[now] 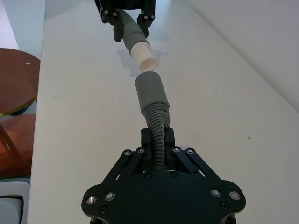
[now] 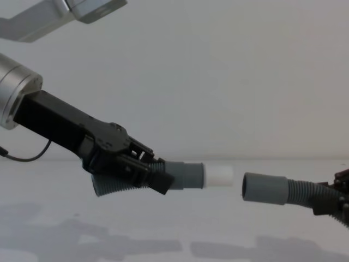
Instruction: Use both hands to pick up one end of the pipe from the table, align the ends, and insert them.
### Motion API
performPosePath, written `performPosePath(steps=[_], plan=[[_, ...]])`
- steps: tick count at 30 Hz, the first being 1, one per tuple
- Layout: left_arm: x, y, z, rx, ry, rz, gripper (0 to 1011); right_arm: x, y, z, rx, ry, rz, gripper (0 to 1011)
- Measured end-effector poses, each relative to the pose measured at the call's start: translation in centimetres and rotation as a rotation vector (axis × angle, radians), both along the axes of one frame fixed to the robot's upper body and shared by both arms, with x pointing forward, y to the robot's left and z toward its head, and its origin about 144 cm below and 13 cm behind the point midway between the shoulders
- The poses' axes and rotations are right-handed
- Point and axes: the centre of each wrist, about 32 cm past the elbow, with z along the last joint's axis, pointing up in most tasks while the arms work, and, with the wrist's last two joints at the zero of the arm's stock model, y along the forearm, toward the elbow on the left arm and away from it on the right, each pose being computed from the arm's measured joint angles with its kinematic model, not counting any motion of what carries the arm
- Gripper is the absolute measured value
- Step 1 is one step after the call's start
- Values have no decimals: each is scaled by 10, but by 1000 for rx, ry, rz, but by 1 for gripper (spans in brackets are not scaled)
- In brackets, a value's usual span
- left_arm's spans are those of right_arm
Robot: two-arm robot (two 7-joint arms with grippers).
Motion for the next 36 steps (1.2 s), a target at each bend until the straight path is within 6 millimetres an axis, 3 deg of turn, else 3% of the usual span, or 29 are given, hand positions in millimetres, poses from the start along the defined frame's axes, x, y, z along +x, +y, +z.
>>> performPosePath(steps=[36], plan=[[13,-15,-1,43,30,-17,342,-2,-5,2,22,44,-36,134]])
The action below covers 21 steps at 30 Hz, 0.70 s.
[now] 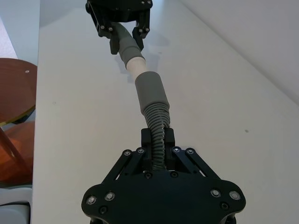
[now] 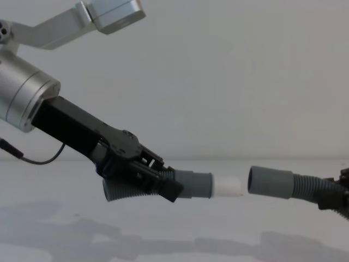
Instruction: Use both hands to pick up one end of the pipe from the table, align the ends, and insert them.
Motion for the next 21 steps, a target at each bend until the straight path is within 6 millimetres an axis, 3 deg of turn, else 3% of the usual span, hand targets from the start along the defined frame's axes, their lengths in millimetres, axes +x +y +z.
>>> performPosePath(steps=[21], plan=[[0,-4,4,3,-10,10,342,2,-5,-1,-10,7,-17,134]])
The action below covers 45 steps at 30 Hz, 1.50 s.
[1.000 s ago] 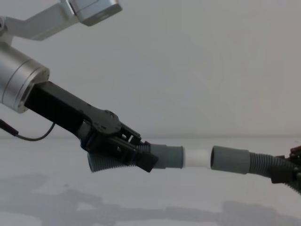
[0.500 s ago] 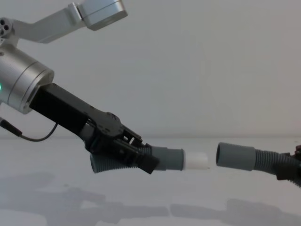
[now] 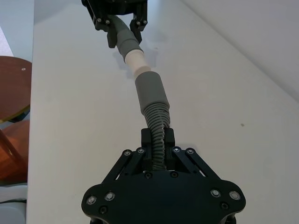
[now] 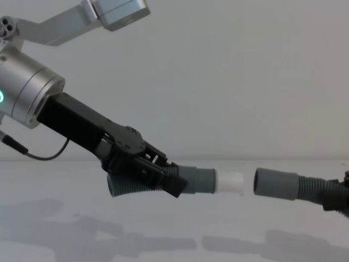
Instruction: Use both hands to pick up one end of the pipe from the table, align the ends, and insert them.
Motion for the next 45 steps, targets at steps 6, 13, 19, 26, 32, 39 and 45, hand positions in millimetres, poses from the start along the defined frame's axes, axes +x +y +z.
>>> performPosePath(steps=[6,13,19,26,32,39,45], plan=[[0,-1,0,-4,-1,-6,342,0,0,0,-3,1,1,133],[0,-3,-1,-10,-2,-16,342,0,1,1,-5,1,4,134],[1,-3,-2,-12,0,-21,342,0,1,1,-5,0,8,133],[3,-4,-3,-12,5,-28,342,1,1,2,-3,-1,12,134],[5,-4,-3,-10,8,-31,341,1,1,2,-1,-1,16,134],[7,-4,-4,-9,9,-34,341,1,1,3,3,2,21,134],[10,-4,-4,-13,10,-38,342,1,1,3,5,7,25,134]])
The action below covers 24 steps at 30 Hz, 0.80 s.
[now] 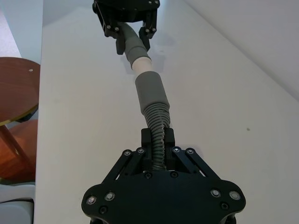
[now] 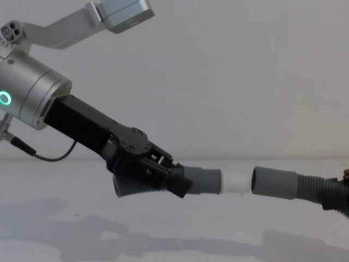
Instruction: Use both hands to pick up one end of the pipe from the table, align the ends, and insert them.
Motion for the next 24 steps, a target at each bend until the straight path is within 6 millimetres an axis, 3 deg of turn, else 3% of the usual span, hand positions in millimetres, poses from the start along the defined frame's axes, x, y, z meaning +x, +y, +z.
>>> performPosePath(steps=[24], plan=[[7,3,-5,-46,21,-26,341,3,7,-3,-14,9,-5,134]])
